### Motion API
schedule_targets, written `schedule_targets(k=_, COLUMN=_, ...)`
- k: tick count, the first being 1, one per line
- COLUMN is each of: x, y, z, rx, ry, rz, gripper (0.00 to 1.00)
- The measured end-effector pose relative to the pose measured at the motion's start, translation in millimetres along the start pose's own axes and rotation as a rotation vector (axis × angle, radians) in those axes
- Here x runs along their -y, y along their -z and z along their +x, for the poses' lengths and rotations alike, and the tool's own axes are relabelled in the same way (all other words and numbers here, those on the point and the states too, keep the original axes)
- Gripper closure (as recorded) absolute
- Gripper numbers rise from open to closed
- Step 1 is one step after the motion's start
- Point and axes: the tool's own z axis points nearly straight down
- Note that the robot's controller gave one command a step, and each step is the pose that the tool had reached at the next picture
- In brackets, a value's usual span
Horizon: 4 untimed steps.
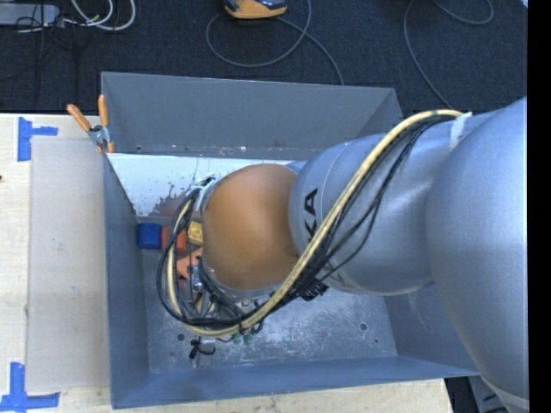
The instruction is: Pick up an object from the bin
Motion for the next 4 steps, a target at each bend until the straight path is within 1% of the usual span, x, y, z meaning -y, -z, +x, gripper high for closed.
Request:
schedule_targets(k=1, x=0.9, y=4.1, z=-2.2, rx=0.007, ry=-0.005, rz=-0.003, gripper=0.0)
schedule_targets(k=2, x=42.6, y=-62.5, z=-78.0, rx=0.009, ry=-0.07, rz=-0.004, gripper=0.0)
schedule_targets(k=3, x=77.3, y=-68.9, z=-89.6, rx=-0.006, ry=-0.048, rz=0.001, gripper=0.0)
schedule_targets(k=4, x=64.4, y=-51.3, z=-94.5, rx=0.008, ry=-0.09, rz=-0.003, gripper=0.0)
